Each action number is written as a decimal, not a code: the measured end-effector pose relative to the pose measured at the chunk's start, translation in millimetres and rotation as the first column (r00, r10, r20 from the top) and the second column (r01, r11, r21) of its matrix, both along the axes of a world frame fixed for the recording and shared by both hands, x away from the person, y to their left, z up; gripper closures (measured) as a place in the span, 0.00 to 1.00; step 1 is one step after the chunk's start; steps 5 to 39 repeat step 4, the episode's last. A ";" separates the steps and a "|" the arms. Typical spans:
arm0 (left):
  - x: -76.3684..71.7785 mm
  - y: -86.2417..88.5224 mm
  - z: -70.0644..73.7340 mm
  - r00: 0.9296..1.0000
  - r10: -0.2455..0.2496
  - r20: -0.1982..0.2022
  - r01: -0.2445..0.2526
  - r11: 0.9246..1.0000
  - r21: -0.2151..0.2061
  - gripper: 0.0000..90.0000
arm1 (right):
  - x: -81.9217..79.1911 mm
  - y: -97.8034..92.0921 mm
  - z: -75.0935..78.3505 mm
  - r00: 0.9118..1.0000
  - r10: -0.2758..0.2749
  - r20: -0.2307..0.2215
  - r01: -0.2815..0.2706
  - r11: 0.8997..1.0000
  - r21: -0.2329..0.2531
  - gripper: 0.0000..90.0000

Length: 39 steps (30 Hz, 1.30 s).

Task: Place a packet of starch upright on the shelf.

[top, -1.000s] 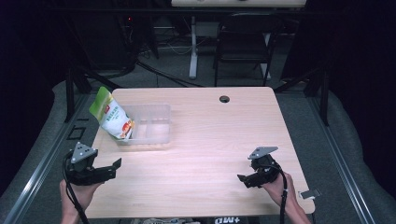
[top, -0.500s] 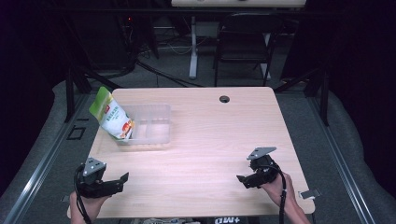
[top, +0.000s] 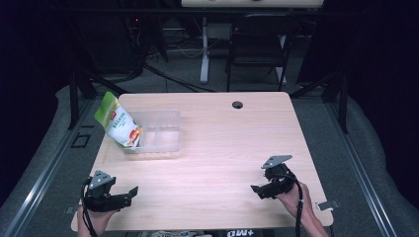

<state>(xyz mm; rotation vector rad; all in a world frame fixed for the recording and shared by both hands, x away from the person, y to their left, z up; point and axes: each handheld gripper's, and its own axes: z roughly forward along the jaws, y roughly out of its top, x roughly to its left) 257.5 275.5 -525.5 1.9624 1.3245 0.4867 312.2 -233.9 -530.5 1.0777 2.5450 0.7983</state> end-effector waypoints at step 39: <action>4.1 -0.3 -3.7 1.000 -0.013 -0.026 0.013 1.000 -0.003 0.12 | -0.1 0.3 0.0 1.000 0.005 0.001 -0.005 1.000 -0.001 0.15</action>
